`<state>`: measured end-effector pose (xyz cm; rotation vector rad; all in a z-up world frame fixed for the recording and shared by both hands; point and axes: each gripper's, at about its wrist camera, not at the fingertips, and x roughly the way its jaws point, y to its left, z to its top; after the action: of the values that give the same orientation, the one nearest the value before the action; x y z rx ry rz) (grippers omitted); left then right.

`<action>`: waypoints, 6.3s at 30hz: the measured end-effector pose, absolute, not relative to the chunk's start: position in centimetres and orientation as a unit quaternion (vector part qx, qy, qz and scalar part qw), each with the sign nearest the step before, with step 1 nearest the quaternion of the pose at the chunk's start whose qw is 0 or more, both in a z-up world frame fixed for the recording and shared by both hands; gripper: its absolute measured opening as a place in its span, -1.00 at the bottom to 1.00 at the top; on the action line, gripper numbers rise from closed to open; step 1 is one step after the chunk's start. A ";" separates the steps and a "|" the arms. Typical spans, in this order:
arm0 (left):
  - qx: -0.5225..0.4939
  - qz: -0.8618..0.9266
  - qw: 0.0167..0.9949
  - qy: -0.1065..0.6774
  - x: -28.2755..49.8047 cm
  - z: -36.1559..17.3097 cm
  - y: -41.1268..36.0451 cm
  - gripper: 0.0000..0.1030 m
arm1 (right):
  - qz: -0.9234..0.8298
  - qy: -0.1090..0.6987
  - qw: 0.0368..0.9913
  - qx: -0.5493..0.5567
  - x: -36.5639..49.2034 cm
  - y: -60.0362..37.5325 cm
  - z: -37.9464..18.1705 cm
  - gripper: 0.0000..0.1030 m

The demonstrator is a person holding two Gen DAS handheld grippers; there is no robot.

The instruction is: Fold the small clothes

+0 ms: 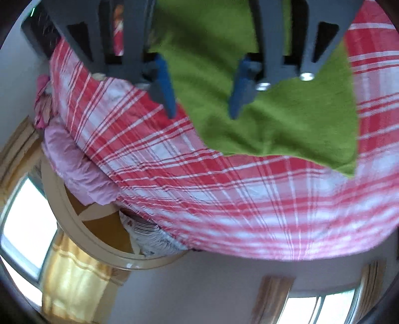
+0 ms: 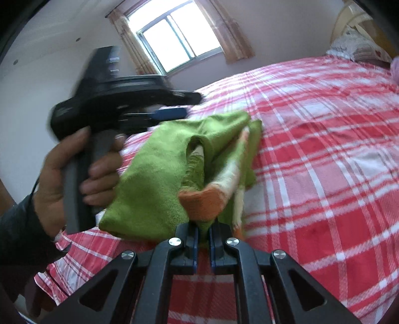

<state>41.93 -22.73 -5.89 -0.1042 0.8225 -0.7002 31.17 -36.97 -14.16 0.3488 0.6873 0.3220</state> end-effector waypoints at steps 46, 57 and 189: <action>-0.052 -0.272 0.864 0.420 37.4 -13.8 -13.3 1.00 | 0.081 0.356 0.923 0.124 41.1 -37.3 -9.1 -0.12; -0.046 -0.271 0.864 0.422 37.5 -13.9 -13.7 1.00 | 0.050 0.424 0.896 0.125 48.9 -38.8 -12.9 -0.90; -0.078 -0.045 0.923 0.374 19.8 -8.3 13.7 -0.42 | 0.480 0.420 0.760 0.122 39.4 5.8 -12.3 -0.56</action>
<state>19.79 13.75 -8.27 -0.1593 0.7676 -0.0921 39.38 5.80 -12.34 0.2662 0.9142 1.0454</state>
